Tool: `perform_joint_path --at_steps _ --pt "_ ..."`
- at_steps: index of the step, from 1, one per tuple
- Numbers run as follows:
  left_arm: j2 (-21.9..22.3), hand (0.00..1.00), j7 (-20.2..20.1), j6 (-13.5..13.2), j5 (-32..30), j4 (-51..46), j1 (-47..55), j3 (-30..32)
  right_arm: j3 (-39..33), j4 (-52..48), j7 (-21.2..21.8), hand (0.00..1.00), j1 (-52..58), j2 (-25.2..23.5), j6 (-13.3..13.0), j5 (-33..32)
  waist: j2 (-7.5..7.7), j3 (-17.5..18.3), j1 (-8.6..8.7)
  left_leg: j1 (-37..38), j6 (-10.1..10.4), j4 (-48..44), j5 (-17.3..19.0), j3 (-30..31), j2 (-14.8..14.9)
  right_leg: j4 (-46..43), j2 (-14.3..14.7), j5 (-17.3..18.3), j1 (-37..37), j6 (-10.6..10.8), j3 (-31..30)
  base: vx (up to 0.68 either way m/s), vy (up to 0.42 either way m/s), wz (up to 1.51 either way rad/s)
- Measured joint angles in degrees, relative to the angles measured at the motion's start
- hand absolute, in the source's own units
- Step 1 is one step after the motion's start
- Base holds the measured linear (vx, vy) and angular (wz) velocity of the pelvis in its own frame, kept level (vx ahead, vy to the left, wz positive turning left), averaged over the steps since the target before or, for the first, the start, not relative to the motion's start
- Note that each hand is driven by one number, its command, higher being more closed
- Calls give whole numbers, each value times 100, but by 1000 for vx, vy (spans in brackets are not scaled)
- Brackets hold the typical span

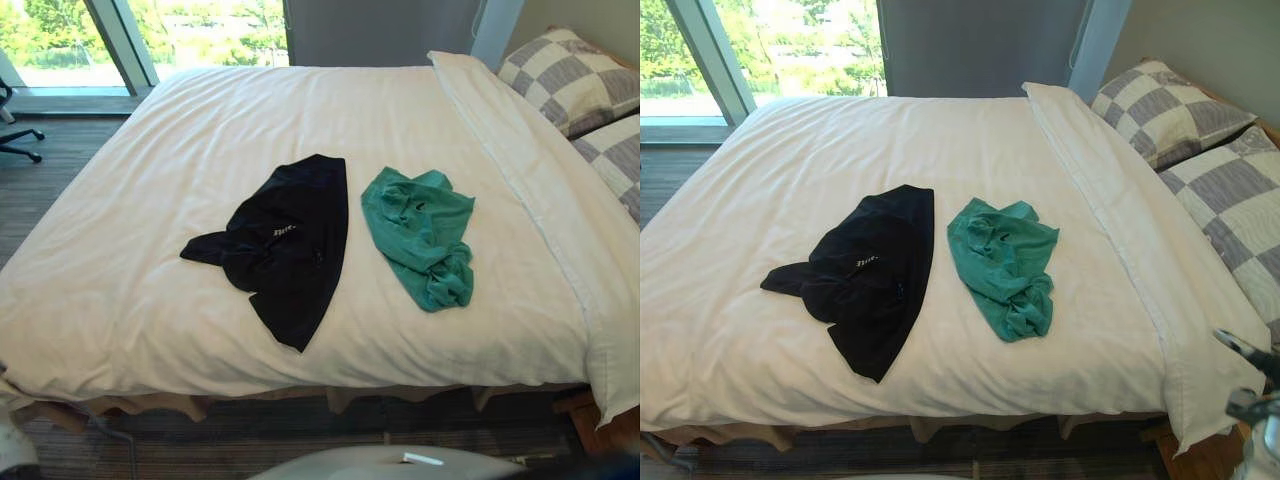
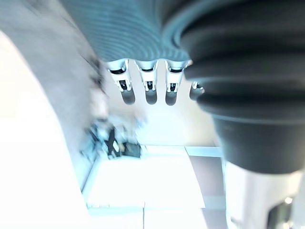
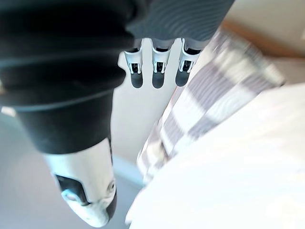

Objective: Tidy the bed and pick cloth on bed and put in laundry

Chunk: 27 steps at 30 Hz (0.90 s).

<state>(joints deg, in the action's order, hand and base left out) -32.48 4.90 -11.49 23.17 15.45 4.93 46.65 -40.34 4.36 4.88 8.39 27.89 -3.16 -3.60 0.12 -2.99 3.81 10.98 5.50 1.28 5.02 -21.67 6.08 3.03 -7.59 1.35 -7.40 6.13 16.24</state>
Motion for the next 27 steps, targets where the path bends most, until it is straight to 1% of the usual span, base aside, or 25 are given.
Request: perform_joint_path --at_steps 1,2,3,4,5,6,7,8,9,10,11,12,14,15,16,18,19,20,21,22,24,25,26,27 --pt "-16 0 -88 73 -200 -213 -138 -116 129 -173 60 0 -79 90 191 -18 -28 -38 7 19 0 -4 0 -4 0 -7 2 -3 19 -4 -26 -22 -27 -10" --pt "-29 0 -248 87 -332 -289 -287 -169 289 -182 123 0 -209 207 333 -28 -50 -50 25 20 0 -19 0 -22 2 -32 5 -3 52 -4 -82 -26 -33 -16" --pt "-28 0 -391 91 -355 -322 -379 -220 346 -192 162 0 -234 252 374 -28 -54 -58 27 22 0 -35 0 -39 5 -53 5 -3 75 -5 -129 -21 -37 -21" --pt "-29 0 -626 105 -407 -507 -435 -402 464 -261 210 0 -295 254 413 -27 -77 -83 8 32 -1 -51 0 -73 8 -74 6 -3 88 -5 -167 -28 -38 -23" --pt "-29 0 -729 -79 -753 -653 -439 -645 644 -356 262 0 -368 250 437 -26 -102 -175 11 93 -2 -50 1 -129 10 -116 10 -3 89 -5 -243 -31 -28 -24" --pt "-33 0 -861 -219 -808 -691 -440 -766 759 -365 300 0 -413 250 437 -24 -106 -208 10 111 -4 -54 2 -154 7 -123 10 -3 95 -5 -304 -51 -27 -25" --pt "-34 0 -1082 -583 -815 -671 -514 -1077 987 -340 361 0 -433 230 417 -12 -114 -239 15 106 -16 -78 9 -158 6 -124 12 -3 118 -5 -361 -63 -30 -26" --pt "-34 0 -1160 -838 -879 -508 -680 -1405 1253 -259 395 0 -445 180 376 12 -109 -267 16 94 -18 -122 11 -187 8 -134 13 -8 154 -13 -438 -64 -36 -26" --pt "-32 0 -1188 -920 -938 -345 -770 -1579 1394 -215 399 0 -472 140 348 44 -112 -279 18 87 -19 -147 11 -222 11 -153 13 -12 187 -19 -476 -64 -37 -34" --pt "-32 0 -1203 -994 -1039 54 -962 -1907 1641 -167 406 0 -552 43 315 55 -133 -320 45 82 -18 -162 11 -310 15 -182 27 -24 257 -36 -592 -78 -38 -37" --pt "-33 0 -1125 -1019 -1279 342 -1108 -2161 1786 -101 402 0 -652 -61 247 59 -138 -369 90 52 -19 -175 11 -315 27 -199 45 -44 328 -61 -670 -84 -42 -36" --pt "-32 0 -1024 -1025 -1577 566 -1262 -2378 1934 -81 399 0 -725 -113 208 68 -131 -448 166 -12 -19 -198 12 -319 36 -202 55 -78 401 -78 -707 -107 -47 -27" --pt "-34 0 -688 -1018 -2182 946 -1668 -2839 2203 -83 372 0 -908 -144 153 104 -92 -660 216 -251 -20 -241 12 -405 68 -218 97 -203 716 -131 -851 -155 -50 -34" --pt "-36 0 -425 -996 -2551 1122 -1971 -3018 2307 -82 319 0 -1053 -148 153 104 -49 -815 219 -399 -20 -246 12 -477 92 -220 138 -290 930 -166 -966 -161 -43 -39" --pt "-38 0 -295 -979 -2716 1198 -2141 -3104 2331 -88 296 0 -1125 -151 153 98 -21 -900 227 -454 -22 -250 10 -492 93 -226 147 -323 1015 -174 -1004 -168 -48 -36" --pt "-64 0 119 -801 -3212 1421 -2766 -3452 2375 -107 100 0 -1444 -151 153 60 55 -1229 283 -718 -62 -315 -19 -578 94 -341 150 -404 1352 -203 -1114 -149 -43 -21" --pt "-106 0 287 -672 -3425 1506 -3034 -3602 2398 -129 6 0 -1587 -151 153 19 77 -1380 314 -813 -67 -379 -22 -598 94 -386 140 -423 1468 -213 -1162 -151 -38 -19" --pt "-185 0 432 -485 -3676 1584 -3343 -3790 2420 -165 -103 0 -1750 -151 155 -41 75 -1531 323 -925 -81 -407 -31 -637 95 -420 148 -463 1618 -231 -1233 -169 -58 -18" --pt "-260 0 587 -305 -3888 1583 -3591 -3928 2421 -288 -176 0 -1813 -147 159 -85 50 -1611 341 -1088 -92 -450 -44 -663 100 -420 150 -510 1775 -240 -1266 -107 -45 -16" --pt "-314 0 675 -230 -3976 1583 -3711 -3983 2421 -360 -190 0 -1835 -146 159 -114 48 -1667 354 -1125 -91 -450 -64 -686 100 -422 151 -526 1827 -248 -1283 -66 -48 -12" --pt "-518 0 960 112 -4285 1588 -4060 -4048 2471 -547 -197 0 -1923 -141 167 -212 20 -1880 443 -1202 -98 -455 -106 -749 111 -451 147 -544 1932 -264 -1332 -28 -39 -8" --pt "-545 0 1018 190 -4325 1594 -4126 -4055 2474 -585 -197 0 -1923 -140 166 -245 12 -1910 466 -1211 -98 -455 -106 -752 115 -457 145 -544 1946 -264 -1338 -19 -24 -8" --pt "-597 0 1180 372 -4508 1629 -4262 -4100 2474 -624 -195 0 -1920 -135 166 -298 4 -1921 480 -1272 -97 -474 -107 -775 119 -484 148 -544 2029 -264 -1385 -7 -11 -6" --pt "-643 0 1226 463 -4579 1658 -4345 -4147 2474 -654 -194 0 -1916 -127 166 -309 2 -1924 500 -1327 -97 -502 -107 -775 120 -499 142 -544 2079 -264 -1386 0 0 0"
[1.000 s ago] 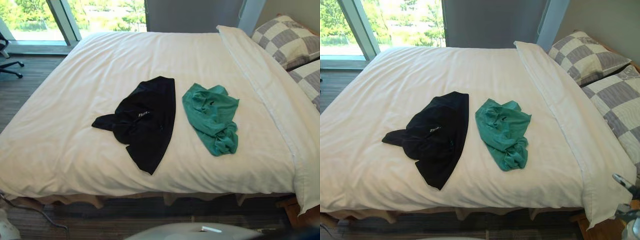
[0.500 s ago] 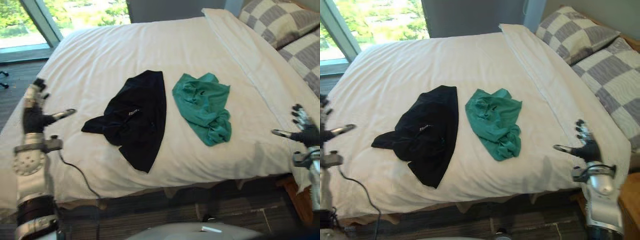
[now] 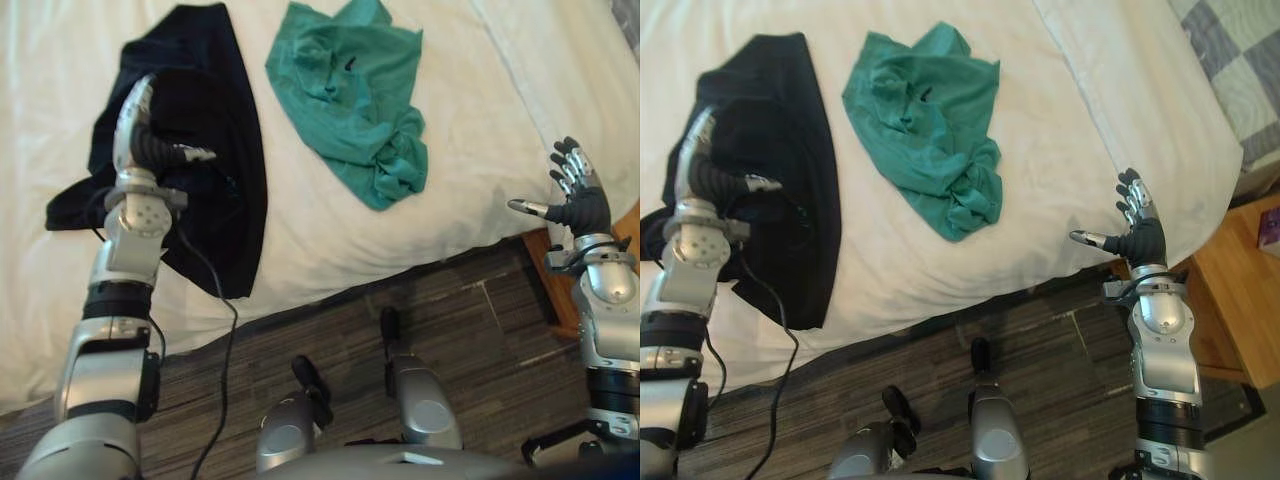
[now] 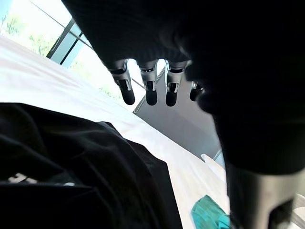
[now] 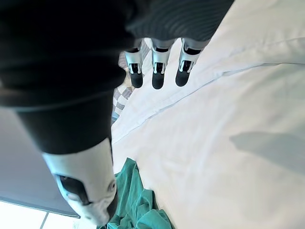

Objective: Tidy the bed and pick cloth on bed and put in laundry

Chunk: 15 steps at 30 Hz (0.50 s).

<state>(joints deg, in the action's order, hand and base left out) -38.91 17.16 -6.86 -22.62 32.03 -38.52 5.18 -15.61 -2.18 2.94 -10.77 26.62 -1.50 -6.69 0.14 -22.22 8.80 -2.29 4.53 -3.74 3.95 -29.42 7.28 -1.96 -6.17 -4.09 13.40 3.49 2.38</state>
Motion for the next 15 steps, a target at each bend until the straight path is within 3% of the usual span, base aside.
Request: perform_joint_path --at_steps 6,8,10,12,15 --pt "-246 0 139 1012 -434 90 -661 -247 -15 -412 25 0 48 156 -30 -227 -17 -309 112 -416 -3 -132 -2 -2 -9 -152 -13 0 446 0 -41 -32 -27 2" --pt "-295 0 10 1563 -501 125 -845 -299 -37 -540 36 0 62 157 -29 -301 -31 -418 119 -566 -20 -133 -38 -33 -20 -218 -23 0 638 -1 -82 -16 -18 -1" --pt "-295 0 -126 1879 -501 140 -875 -305 -46 -685 37 0 162 157 -28 -326 -34 -450 115 -632 -18 -131 -54 -79 -20 -251 -43 0 736 -1 -117 -16 -9 -5" --pt "-283 0 -422 2515 -516 149 -946 -305 -174 -1008 37 0 240 157 -32 -335 -37 -571 117 -719 2 -127 -131 -139 -3 -285 -71 0 849 -1 -153 -10 -12 -2" --pt "-280 0 -713 2911 -575 140 -1055 -299 -307 -1205 28 0 281 157 -94 -346 -57 -592 122 -900 3 -123 -145 -147 5 -353 -67 1 1069 -1 -153 -16 -22 2"
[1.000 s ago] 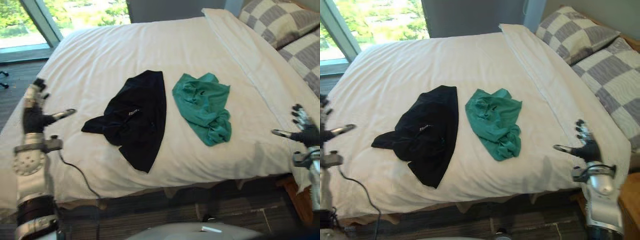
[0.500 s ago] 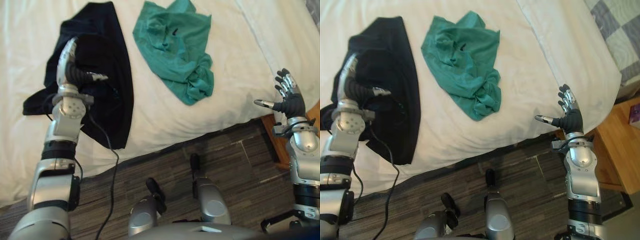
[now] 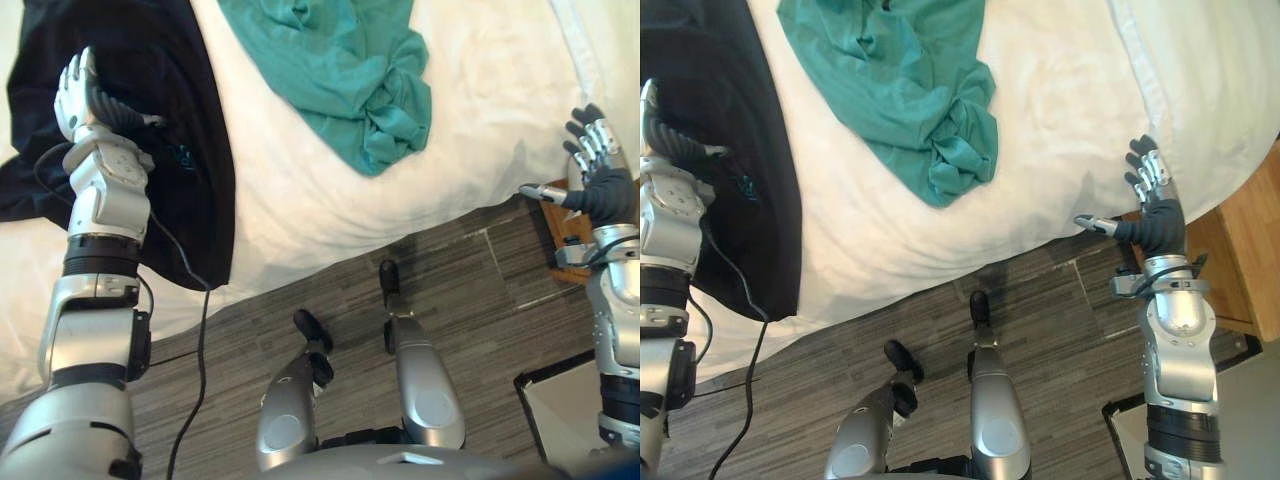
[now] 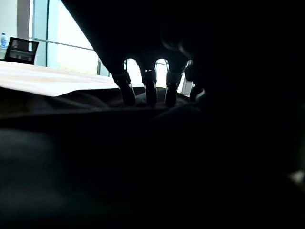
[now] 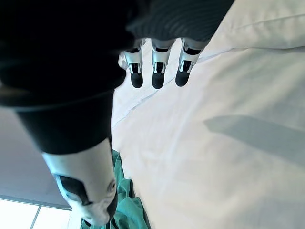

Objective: Tidy the bed and pick cloth on bed and put in laundry

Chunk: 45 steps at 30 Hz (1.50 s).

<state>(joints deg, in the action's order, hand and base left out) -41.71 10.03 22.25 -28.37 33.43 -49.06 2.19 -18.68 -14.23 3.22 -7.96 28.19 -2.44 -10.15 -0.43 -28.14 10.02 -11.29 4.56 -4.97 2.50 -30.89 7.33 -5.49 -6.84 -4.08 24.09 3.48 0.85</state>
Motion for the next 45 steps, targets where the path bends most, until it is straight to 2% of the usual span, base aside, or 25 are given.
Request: perform_joint_path --at_steps 3,4,5,6,8,11,13,15,17,18,19,22,23,25,27,28,30,33,36,39,40,41,43,44,45 --pt "62 0 -486 287 -41 -109 -155 79 -148 -306 -15 0 -7 0 -45 -40 -20 -51 -17 -189 -1 -6 -1 -11 28 -92 11 2 231 -2 16 -21 -20 4" --pt "71 100 -542 350 -40 -125 -149 91 -148 -370 -12 0 -11 0 -46 -40 -21 -53 -35 -192 -1 -7 -1 -19 33 -114 14 5 253 -5 15 0 0 0" --pt "110 100 -625 437 -60 -168 -132 90 -149 -521 -6 0 -17 0 -54 -39 -46 -68 -44 -187 -1 -11 -1 -25 41 -147 15 15 255 -11 20 0 0 0" --pt "238 100 -766 557 -342 -201 -98 117 -149 -678 8 0 -34 0 -124 -32 -67 -79 -55 -178 -1 -20 -1 -26 44 -196 12 31 263 -26 28 0 0 0" --pt "378 100 -798 631 -626 -229 5 151 -146 -784 21 0 -105 -1 -180 -25 -67 -79 -77 -177 -1 -37 -1 -23 46 -252 6 68 276 -34 36 0 0 0" --pt "549 100 -834 624 -1187 -273 321 251 -51 -911 61 0 -410 0 -263 35 -73 -75 -74 -173 -2 -138 -1 -17 72 -376 -20 141 276 -44 129 -18 -29 4" --pt "603 100 -800 485 -1098 -272 529 318 149 -919 98 0 -704 0 -272 153 -104 -57 -59 -153 -4 -159 2 -17 76 -470 -37 208 277 -52 149 -15 -17 2" --pt "634 100 -698 171 -847 -270 799 422 464 -917 126 0 -1022 1 -260 365 -164 -23 -64 -129 -4 -157 2 -18 84 -503 -33 212 277 -57 152 -9 -9 -3" --pt "703 100 -404 -397 -261 -265 1216 522 1027 -916 183 0 -1441 4 -191 737 -253 28 -116 -81 -4 -122 2 -24 83 -536 -25 212 276 -57 157 -13 -15 -5" --pt "725 100 -341 -561 -73 -265 1314 551 1170 -916 210 0 -1531 4 -146 839 -269 38 -130 -72 -4 -112 2 -17 82 -546 -25 212 274 -57 161 -10 -4 3" --pt "735 100 -259 -913 285 -265 1511 589 1446 -897 273 0 -1710 5 -51 1051 -293 52 -166 -65 -5 -110 2 6 83 -549 -26 212 257 -57 166 -8 0 8" --pt "745 100 -224 -1714 967 -263 1937 649 1955 -594 345 0 -2134 14 247 1623 -322 70 -189 -32 -41 -72 -29 186 76 -540 -54 211 132 -57 304 -5 -1 23" --pt "775 100 -241 -2005 1220 -255 2084 646 2124 -326 346 0 -2316 66 414 1850 -322 73 -210 19 -46 2 -79 294 49 -533 -68 210 60 -57 363 -3 5 30" --pt "809 100 -352 -2365 1470 -252 2250 613 2318 87 350 0 -2520 285 626 2124 -342 94 -285 12 -54 47 -130 436 25 -487 -97 202 -19 -50 481 -13 10 33" --pt "916 100 -768 -2848 1778 -304 2418 562 2447 834 364 0 -2849 636 1076 2288 -396 162 -430 -128 -64 98 -208 753 13 -308 -106 145 -135 -21 676 -24 4 54" --pt "940 100 -872 -2922 1834 -368 2492 557 2467 1077 364 0 -2966 688 1176 2292 -409 204 -464 -188 -67 95 -223 827 19 -230 -87 102 -154 -25 755 1 -19 57" --pt "985 100 -1214 -2950 1873 -935 2918 487 2522 1843 358 0 -3461 810 1577 2576 -424 218 -588 -296 -65 86 -269 1074 44 -28 -65 -10 -292 13 929 12 -13 46" --pt "1094 100 -1536 -2950 1958 -1396 3140 431 2723 2591 336 0 -3987 1084 1879 2887 -439 228 -842 -458 -61 79 -348 1317 51 103 -23 -120 -339 73 984 5 5 38" --pt "1204 100 -1806 -2950 2114 -1673 3299 431 2854 3180 334 0 -4554 1310 2055 2964 -446 232 -1048 -637 -61 87 -450 1567 81 291 19 -290 -353 118 1134 3 -6 37" --pt "1217 100 -2102 -2894 2288 -1667 3525 425 2866 3439 335 0 -4881 1507 2153 2956 -446 232 -1146 -776 -65 92 -516 1712 95 407 38 -409 -356 148 1194 -14 0 28" --pt "1224 100 -2270 -2651 2322 -1572 3745 346 2864 3471 331 0 -4936 1626 2200 2952 -436 226 -1183 -821 -69 95 -529 1761 107 445 49 -460 -358 157 1235 -19 13 20" --pt "1299 100 -2398 -2250 2318 -1082 3992 156 2862 3569 321 0 -4993 1759 2220 2918 -417 217 -1231 -881 -74 88 -546 1806 133 524 81 -585 -358 161 1238 -15 12 18" --pt "1486 100 -2419 -1859 2271 -396 4208 -32 2833 3682 273 0 -5026 1811 2235 2788 -354 185 -1232 -956 -77 83 -563 1887 136 579 88 -648 -350 208 1238 -15 23 14" --pt "1629 100 -2399 -1645 2213 34 4424 -79 2830 3748 256 0 -5032 1817 2239 2710 -210 126 -1252 -999 -79 81 -581 1895 146 640 107 -710 -332 181 1237 -25 22 6" --pt "1694 100 -2368 -1596 2213 188 4519 -105 2828 3803 251 0 -5032 1817 2238 2709 -124 111 -1280 -1030 -76 80 -583 1894 154 678 122 -739 -314 153 1237 -38 8 7"
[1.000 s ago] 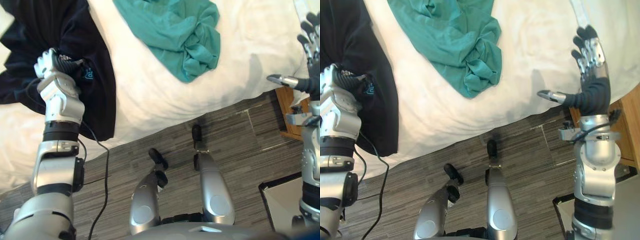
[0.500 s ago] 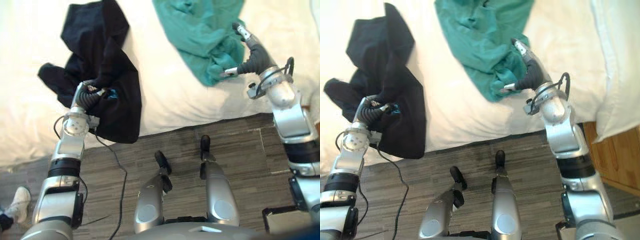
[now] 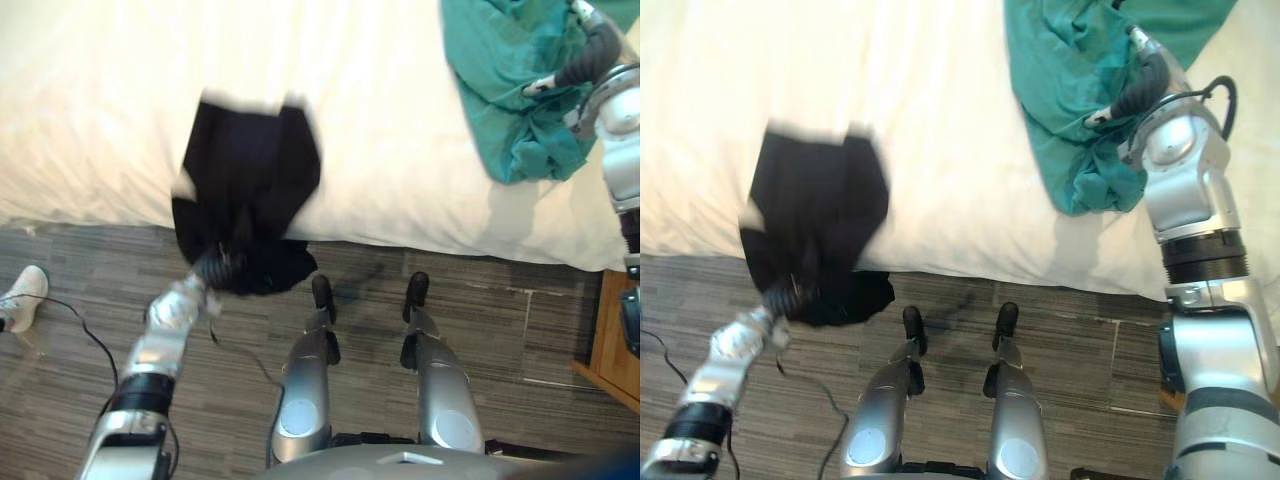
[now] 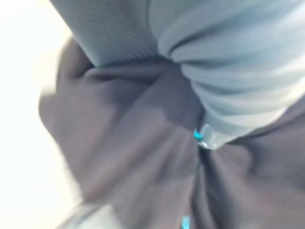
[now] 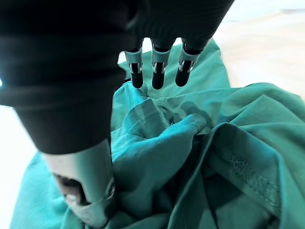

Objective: Tidy the bed and pick cloth on bed and put in laundry

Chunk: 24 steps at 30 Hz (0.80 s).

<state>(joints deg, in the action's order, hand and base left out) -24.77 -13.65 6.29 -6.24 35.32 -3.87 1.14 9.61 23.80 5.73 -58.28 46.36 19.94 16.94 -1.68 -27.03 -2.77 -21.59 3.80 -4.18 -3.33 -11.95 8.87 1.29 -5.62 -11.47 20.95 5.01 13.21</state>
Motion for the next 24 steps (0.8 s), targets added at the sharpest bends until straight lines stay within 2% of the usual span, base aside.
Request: perform_joint_path --at_steps 1,4,5,7,9,10,12,14,18,21,24 --pt "129 100 35 54 -1 145 111 -9 -18 92 -5 0 -5 8 0 1 103 5 -57 -125 4 -12 -5 17 9 22 6 -15 71 -18 7 -30 3 21" --pt "392 100 295 47 -5 347 106 -13 -51 267 42 0 -29 -10 2 18 146 -13 -203 -322 18 -74 -61 151 67 69 66 -145 141 -146 19 -37 14 18" --pt "440 100 413 9 -7 426 17 -17 -48 309 153 0 -41 -46 9 26 161 -19 -303 -393 38 -81 -80 167 119 69 118 -258 221 -172 17 -72 17 3" --pt "481 100 528 -99 -3 437 -31 -15 -41 422 420 0 -45 -49 125 191 170 -18 -317 -518 10 -49 -182 246 104 74 110 -298 305 -210 36 -66 25 14" --pt "481 100 524 -213 -8 476 -49 -10 -107 571 564 0 -92 -47 127 419 169 -18 -316 -543 6 72 -302 254 62 74 78 -296 374 -211 35 -51 23 13" --pt "478 100 515 -257 -10 569 -69 -9 -132 668 659 100 -133 -47 98 499 168 -17 -315 -544 14 152 -368 237 27 74 52 -281 420 -233 34 -68 16 3" --pt "455 100 435 -400 -5 928 -238 -9 -288 897 792 100 -325 -45 81 512 166 -18 -330 -552 26 301 -482 155 -103 89 -61 -122 491 -432 33 -89 22 5" --pt "401 100 353 -598 1 1103 -263 -9 -471 973 791 100 -343 -31 -40 467 157 -12 -336 -550 34 439 -582 119 -213 88 -157 123 544 -363 30 -96 10 8" --pt "328 100 264 -947 2 1333 -249 2 -747 1217 789 100 -457 6 -285 39 90 20 -344 -363 87 982 -954 -8 -212 55 -146 171 665 -356 -2 -75 -1 -5" --pt "327 100 233 -1197 12 1311 -237 3 -933 1381 757 100 -278 1 -462 -386 102 95 -305 -336 84 980 -959 -29 -218 38 -144 158 646 -347 -11 -28 3 -1" --pt "327 100 228 -1315 9 1253 -237 20 -1159 1435 528 100 218 -74 -826 -1080 117 240 -297 -254 83 980 -959 -86 -229 52 -149 115 587 -317 -73 7 0 -5"
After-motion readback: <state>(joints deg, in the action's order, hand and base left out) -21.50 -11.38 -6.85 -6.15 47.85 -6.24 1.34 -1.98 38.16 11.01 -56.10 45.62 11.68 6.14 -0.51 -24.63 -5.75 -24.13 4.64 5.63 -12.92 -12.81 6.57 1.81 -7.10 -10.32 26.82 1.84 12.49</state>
